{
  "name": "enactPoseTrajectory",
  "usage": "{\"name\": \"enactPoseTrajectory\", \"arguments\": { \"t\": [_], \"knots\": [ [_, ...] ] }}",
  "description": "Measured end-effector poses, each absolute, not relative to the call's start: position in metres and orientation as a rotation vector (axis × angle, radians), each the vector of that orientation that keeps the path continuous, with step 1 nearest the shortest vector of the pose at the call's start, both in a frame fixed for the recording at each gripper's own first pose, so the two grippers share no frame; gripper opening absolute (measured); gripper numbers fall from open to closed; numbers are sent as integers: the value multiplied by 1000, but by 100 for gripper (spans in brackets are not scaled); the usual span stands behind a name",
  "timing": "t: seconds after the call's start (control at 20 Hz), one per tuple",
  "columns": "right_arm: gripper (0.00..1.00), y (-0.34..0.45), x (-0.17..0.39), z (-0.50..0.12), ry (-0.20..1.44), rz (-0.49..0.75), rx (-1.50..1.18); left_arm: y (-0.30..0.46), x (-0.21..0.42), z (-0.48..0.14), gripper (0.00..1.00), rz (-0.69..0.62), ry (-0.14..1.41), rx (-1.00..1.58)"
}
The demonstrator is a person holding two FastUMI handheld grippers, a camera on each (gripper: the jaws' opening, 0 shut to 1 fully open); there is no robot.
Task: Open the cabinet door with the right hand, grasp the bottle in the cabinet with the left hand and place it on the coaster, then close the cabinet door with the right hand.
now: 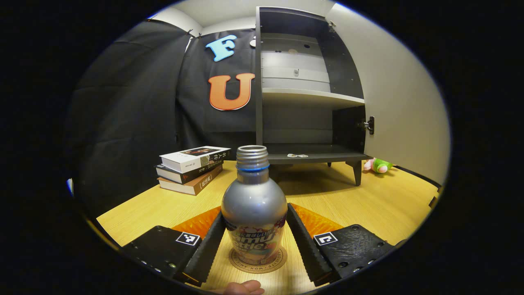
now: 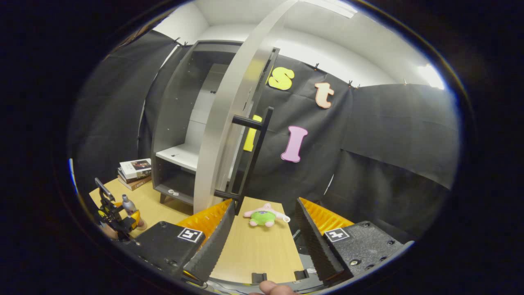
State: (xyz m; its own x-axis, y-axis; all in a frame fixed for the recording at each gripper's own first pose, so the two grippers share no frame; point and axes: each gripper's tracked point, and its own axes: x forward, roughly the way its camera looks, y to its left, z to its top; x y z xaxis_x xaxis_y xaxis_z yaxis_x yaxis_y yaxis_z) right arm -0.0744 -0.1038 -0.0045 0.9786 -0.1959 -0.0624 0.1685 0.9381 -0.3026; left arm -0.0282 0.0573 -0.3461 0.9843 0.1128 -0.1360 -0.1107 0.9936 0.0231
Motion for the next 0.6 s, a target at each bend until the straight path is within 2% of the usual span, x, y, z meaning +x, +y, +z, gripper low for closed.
{"name": "enactPoseTrajectory", "arguments": {
  "t": [0.35,0.6],
  "knots": [
    [93,-105,-72,-11,104,-169,-259,64,-38,-296,86,111,143,12],
    [92,-108,-68,-51,224,-156,-178,51,-48,-233,86,83,125,23]
  ]
}}
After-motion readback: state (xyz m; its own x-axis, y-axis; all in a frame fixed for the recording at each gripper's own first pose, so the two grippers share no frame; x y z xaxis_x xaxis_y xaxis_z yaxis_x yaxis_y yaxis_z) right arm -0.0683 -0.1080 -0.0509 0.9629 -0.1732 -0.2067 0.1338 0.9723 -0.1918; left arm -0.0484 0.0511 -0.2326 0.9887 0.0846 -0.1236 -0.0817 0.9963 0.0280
